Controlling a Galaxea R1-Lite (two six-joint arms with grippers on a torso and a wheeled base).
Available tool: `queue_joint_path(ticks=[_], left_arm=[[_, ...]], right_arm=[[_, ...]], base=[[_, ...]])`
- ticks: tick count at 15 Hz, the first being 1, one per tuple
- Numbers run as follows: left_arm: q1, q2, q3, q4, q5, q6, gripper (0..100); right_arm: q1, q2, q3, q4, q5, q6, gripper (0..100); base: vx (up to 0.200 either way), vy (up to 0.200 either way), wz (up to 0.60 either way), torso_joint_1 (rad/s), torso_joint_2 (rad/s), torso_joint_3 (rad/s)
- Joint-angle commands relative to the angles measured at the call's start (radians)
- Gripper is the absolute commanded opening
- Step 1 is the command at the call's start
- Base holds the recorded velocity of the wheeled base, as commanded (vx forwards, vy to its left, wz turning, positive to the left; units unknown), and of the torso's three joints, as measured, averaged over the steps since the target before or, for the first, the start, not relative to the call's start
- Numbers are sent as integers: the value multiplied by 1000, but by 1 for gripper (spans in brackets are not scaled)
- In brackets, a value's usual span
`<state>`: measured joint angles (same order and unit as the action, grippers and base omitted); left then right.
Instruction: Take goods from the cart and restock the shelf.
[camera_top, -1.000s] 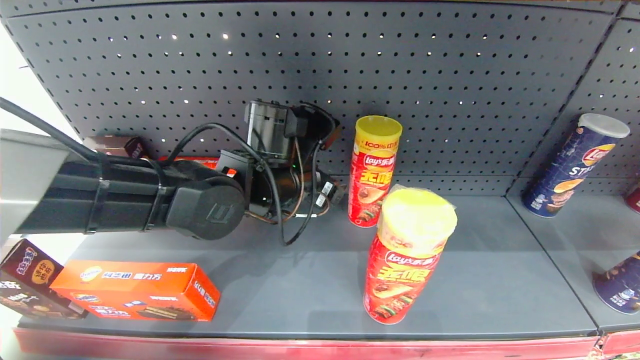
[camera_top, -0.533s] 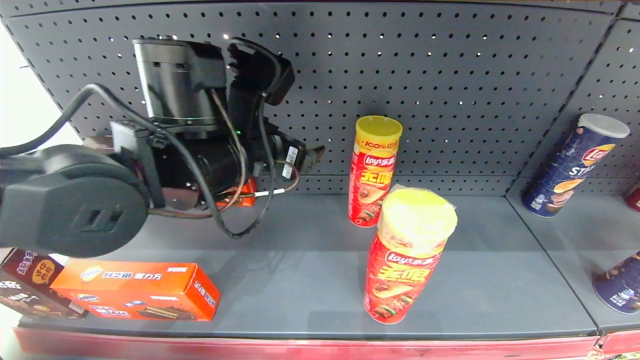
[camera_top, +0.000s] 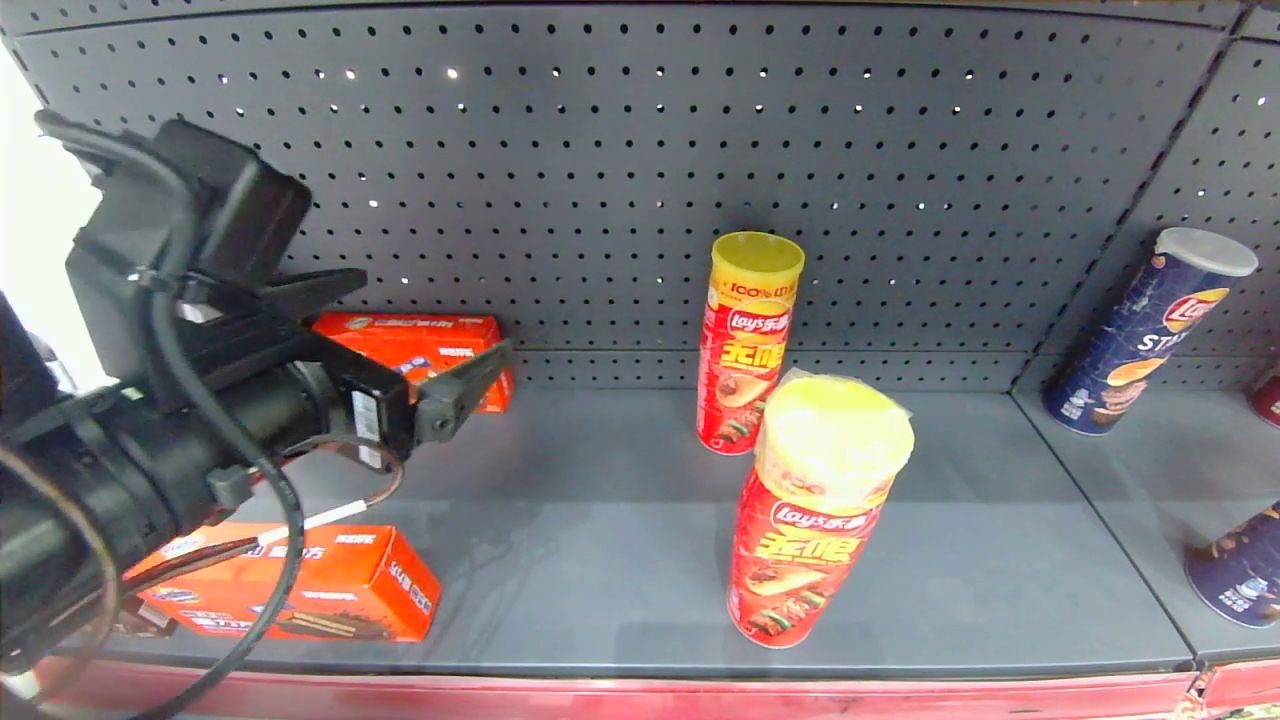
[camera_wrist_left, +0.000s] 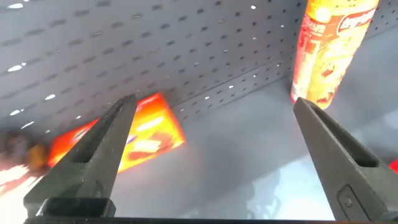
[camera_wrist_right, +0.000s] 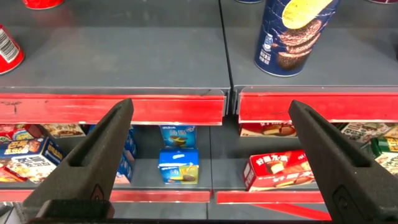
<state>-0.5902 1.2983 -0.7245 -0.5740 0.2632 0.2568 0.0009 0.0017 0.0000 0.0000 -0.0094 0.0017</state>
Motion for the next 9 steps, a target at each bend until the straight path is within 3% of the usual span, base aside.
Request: queue_joint_path(ticks=[1,3,5,6,9], left_arm=[[27,-103,48,-4,1,-2,100],[30,-106,51,-10,1,-7,100],[30,-125,54,-10,1,-8,100],[30,-139,69,-10,-1,-8,100],[30,-139,86,-10,1,-8,100]], right_arm=[[4,12,0,0,0,0,100],[1,0,0,-6,5,0,100],[11,144,-210,9,32,37,100],[37,282,-311,48,92,60,100],[94,457,-374,55,281,-62,100]], base=[[0,0,0,0,0,0],[0,0,0,0,0,0],[0,0,0,0,0,0],[0,0,0,0,0,0],[0,0,0,0,0,0]])
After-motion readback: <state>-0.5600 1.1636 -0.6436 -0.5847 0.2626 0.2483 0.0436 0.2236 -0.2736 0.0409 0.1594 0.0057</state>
